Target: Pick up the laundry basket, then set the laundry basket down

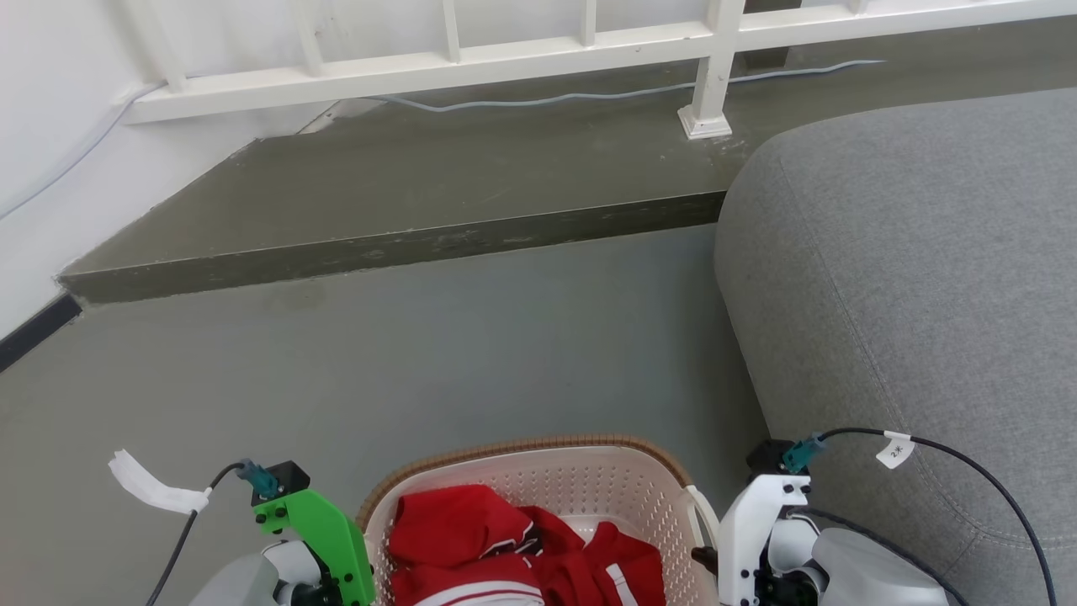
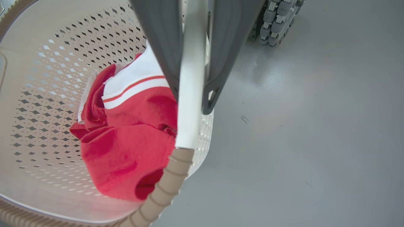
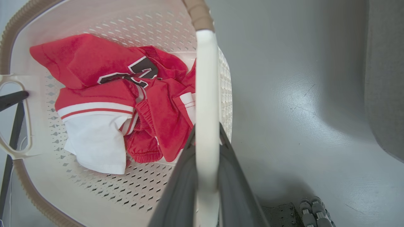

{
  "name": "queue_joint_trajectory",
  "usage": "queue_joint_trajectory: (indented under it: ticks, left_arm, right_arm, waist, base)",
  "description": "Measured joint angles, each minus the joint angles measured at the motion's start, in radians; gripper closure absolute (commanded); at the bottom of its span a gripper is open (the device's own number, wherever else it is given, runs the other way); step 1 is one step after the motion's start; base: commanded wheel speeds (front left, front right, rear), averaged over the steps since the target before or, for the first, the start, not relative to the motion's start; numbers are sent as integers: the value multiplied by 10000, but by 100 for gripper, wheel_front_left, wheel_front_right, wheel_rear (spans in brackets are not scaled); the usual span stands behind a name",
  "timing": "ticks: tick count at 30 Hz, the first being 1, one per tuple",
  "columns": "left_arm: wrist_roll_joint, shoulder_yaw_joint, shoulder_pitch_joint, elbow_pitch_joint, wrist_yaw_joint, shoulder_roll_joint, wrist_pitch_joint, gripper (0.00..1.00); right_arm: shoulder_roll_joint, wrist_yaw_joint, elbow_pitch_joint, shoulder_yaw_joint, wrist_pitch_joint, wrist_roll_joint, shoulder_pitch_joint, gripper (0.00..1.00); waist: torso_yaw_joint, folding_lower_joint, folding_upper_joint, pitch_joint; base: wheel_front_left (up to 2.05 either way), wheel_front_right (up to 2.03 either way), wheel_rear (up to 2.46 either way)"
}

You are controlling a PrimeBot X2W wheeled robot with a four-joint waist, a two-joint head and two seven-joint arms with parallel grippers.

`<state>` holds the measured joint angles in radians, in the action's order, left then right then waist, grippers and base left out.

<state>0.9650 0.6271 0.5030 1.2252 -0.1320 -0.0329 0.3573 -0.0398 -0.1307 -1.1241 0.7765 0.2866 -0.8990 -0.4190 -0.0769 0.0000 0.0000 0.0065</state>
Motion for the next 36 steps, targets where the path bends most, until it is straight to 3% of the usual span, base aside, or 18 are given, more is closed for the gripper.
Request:
queue_joint_trajectory:
  ticks: [16, 36]
  left_arm:
    - [88, -25, 1, -10, 0, -12, -171, 100]
    - [-54, 17, 827, -153, 0, -161, -1122, 100]
  right_arm:
    - [-4, 23, -12, 123, -31, -173, -37, 100]
    - [36, 282, 105, 213, -752, -167, -962, 100]
  waist:
    - [-5, 0, 0, 260]
    - [-44, 0, 0, 1747]
  base:
    - [0, 0, 0]
    - [0, 0, 0]
